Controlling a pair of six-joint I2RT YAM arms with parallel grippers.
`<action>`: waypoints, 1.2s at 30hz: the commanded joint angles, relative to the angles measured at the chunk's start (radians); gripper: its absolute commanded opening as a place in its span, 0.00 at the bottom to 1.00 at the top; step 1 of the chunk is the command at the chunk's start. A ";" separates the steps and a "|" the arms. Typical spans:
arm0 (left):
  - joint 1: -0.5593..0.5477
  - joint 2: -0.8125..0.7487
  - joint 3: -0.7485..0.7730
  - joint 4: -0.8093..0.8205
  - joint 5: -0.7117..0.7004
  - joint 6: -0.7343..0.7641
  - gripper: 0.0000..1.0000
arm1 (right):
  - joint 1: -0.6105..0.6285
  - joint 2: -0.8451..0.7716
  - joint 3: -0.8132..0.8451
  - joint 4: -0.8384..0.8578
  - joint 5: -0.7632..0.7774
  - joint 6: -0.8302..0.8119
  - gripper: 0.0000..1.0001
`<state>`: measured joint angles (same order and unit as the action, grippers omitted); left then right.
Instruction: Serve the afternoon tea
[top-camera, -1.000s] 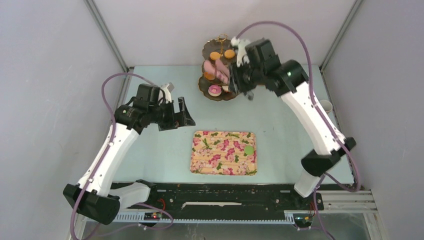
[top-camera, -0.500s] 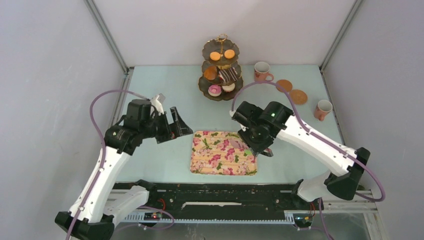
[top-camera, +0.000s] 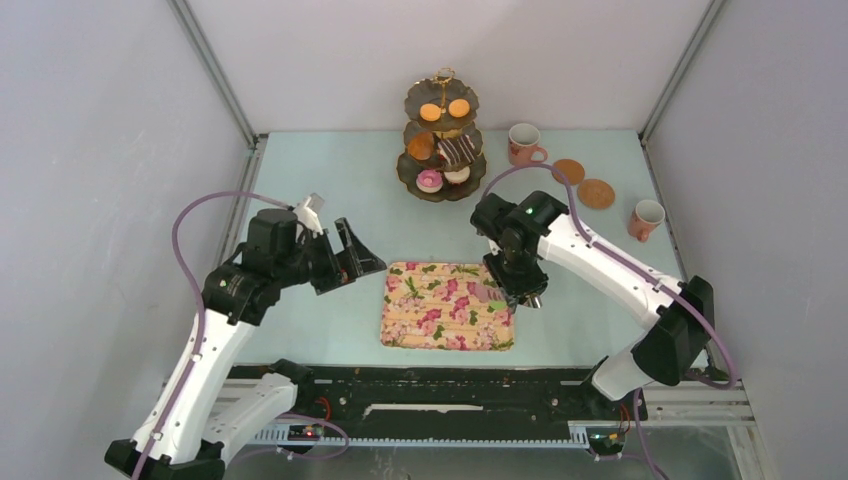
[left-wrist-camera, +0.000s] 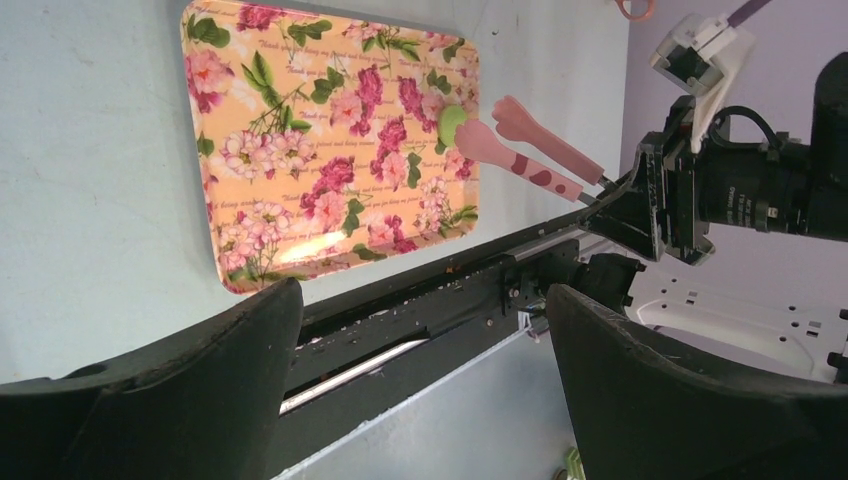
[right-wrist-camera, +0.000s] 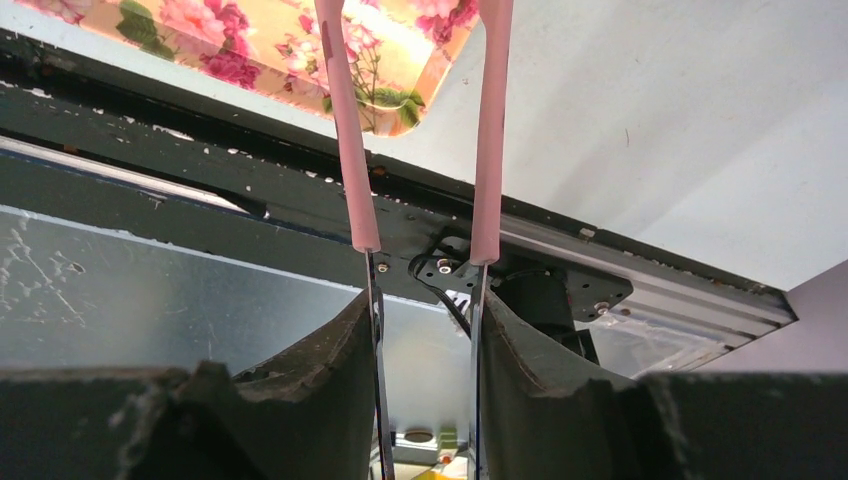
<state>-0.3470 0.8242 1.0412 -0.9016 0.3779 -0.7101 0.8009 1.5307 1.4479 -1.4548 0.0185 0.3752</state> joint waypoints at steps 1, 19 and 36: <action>-0.008 0.002 0.020 0.033 0.000 -0.021 0.98 | -0.040 -0.001 -0.023 0.031 -0.045 -0.009 0.40; -0.009 0.080 0.047 0.066 0.017 -0.006 0.98 | -0.105 0.056 -0.061 0.068 -0.076 -0.077 0.41; -0.009 0.139 0.071 0.075 0.025 0.018 0.98 | -0.114 0.100 -0.068 0.066 -0.047 -0.076 0.41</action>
<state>-0.3511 0.9573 1.0756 -0.8490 0.3813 -0.7139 0.6907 1.6363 1.3861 -1.3777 -0.0456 0.3027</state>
